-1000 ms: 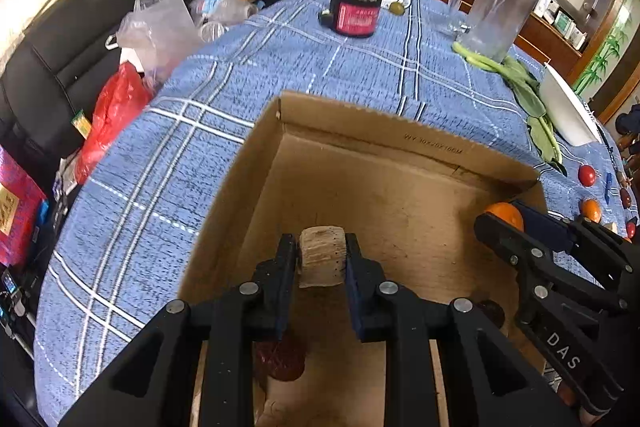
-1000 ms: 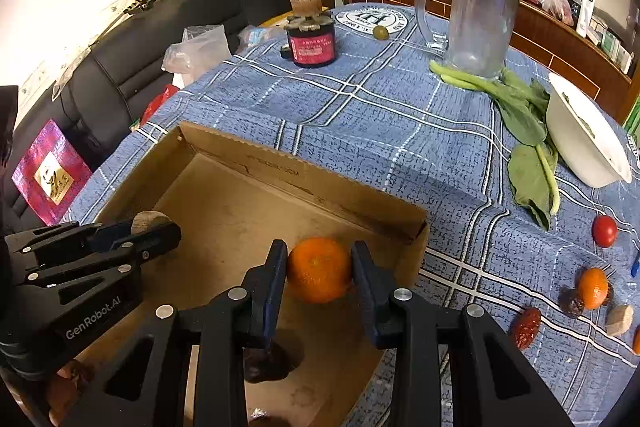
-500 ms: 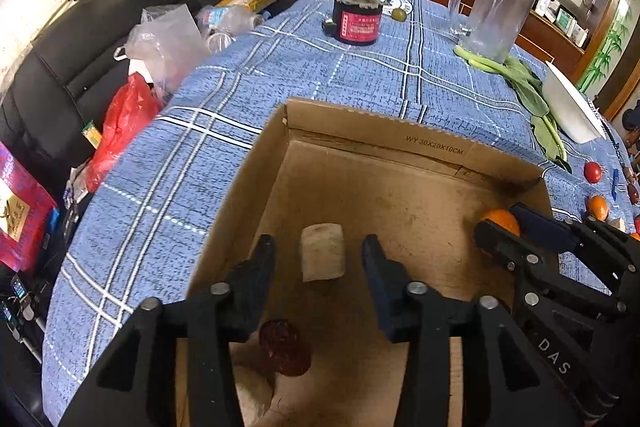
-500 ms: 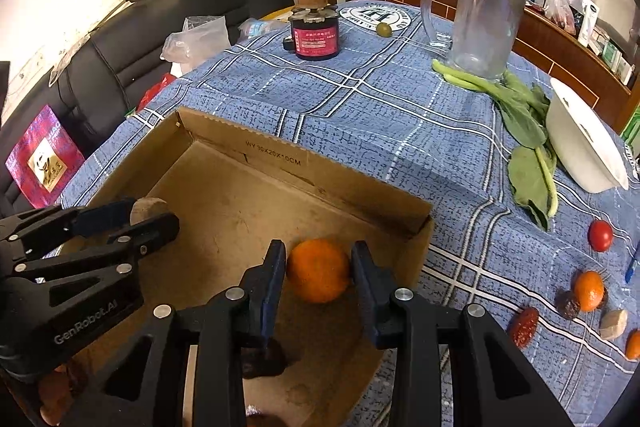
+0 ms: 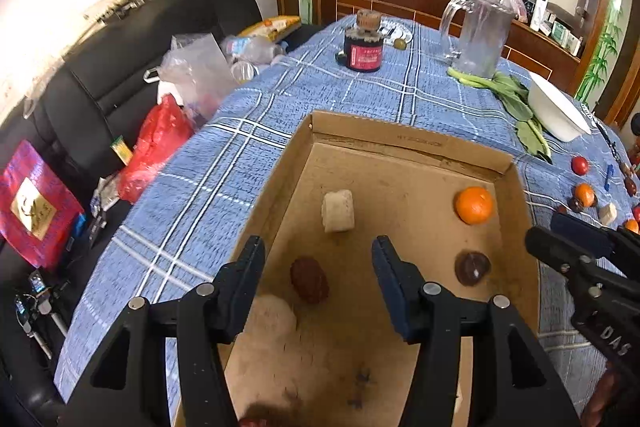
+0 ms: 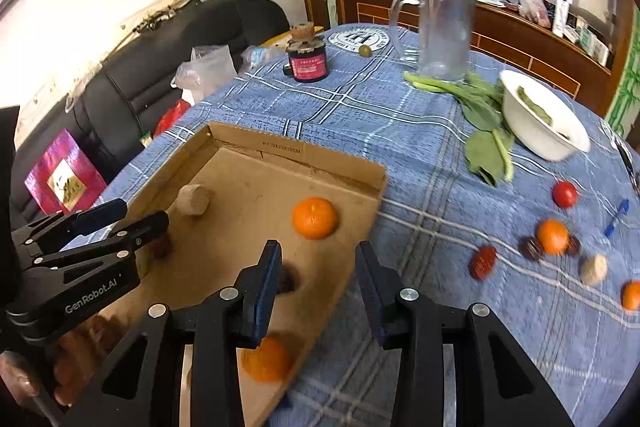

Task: Organize fruits
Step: 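Withdraw both grippers from the tray toward the remaining fruit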

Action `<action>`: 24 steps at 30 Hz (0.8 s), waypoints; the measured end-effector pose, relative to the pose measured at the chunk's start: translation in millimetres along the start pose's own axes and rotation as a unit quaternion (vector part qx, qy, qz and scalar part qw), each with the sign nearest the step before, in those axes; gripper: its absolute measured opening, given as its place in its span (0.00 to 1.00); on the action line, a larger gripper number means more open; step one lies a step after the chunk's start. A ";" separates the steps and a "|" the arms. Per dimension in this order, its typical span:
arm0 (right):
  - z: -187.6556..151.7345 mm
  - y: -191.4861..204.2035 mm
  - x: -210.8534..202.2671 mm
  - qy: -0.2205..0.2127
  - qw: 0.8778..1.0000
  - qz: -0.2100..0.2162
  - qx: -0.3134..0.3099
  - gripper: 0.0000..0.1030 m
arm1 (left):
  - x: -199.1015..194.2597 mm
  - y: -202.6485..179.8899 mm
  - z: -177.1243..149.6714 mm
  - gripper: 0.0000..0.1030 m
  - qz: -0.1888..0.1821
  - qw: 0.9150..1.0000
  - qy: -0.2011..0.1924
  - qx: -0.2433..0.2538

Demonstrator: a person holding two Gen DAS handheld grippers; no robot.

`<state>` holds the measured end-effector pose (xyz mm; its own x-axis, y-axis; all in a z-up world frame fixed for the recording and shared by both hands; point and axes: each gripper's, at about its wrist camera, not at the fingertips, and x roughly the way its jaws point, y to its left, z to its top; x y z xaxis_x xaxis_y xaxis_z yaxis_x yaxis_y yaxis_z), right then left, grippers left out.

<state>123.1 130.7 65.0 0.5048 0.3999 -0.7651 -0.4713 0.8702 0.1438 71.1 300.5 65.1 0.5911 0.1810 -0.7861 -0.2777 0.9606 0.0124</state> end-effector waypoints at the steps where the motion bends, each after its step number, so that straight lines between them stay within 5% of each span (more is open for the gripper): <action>1: -3.9 -2.2 -6.2 -0.002 1.000 0.002 0.005 0.41 | -4.6 -1.3 -2.3 0.55 0.001 1.000 -0.005 -0.002; 8: -37.5 -22.6 -53.2 -0.023 0.999 -0.018 0.023 0.49 | -48.2 -27.3 -25.7 0.73 -0.010 0.999 -0.044 -0.016; 13: -70.1 -45.4 -86.9 -0.027 0.998 -0.042 0.033 0.49 | -68.8 -63.5 -41.5 0.74 -0.038 0.998 -0.056 0.007; 17: -104.2 -69.9 -117.3 -0.032 0.996 -0.074 0.049 0.66 | -78.7 -98.3 -58.3 0.81 -0.061 0.996 -0.055 0.027; 24: -157.9 -114.9 -157.0 -0.034 0.988 -0.114 0.099 0.66 | -84.5 -153.8 -85.3 0.81 -0.078 0.994 -0.038 0.071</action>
<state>-16.2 -77.5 69.5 0.6319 0.1990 -0.7491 -0.1925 0.9765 0.0971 -0.7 119.5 76.9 0.6756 0.0380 -0.7363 -0.0721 0.9973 -0.0147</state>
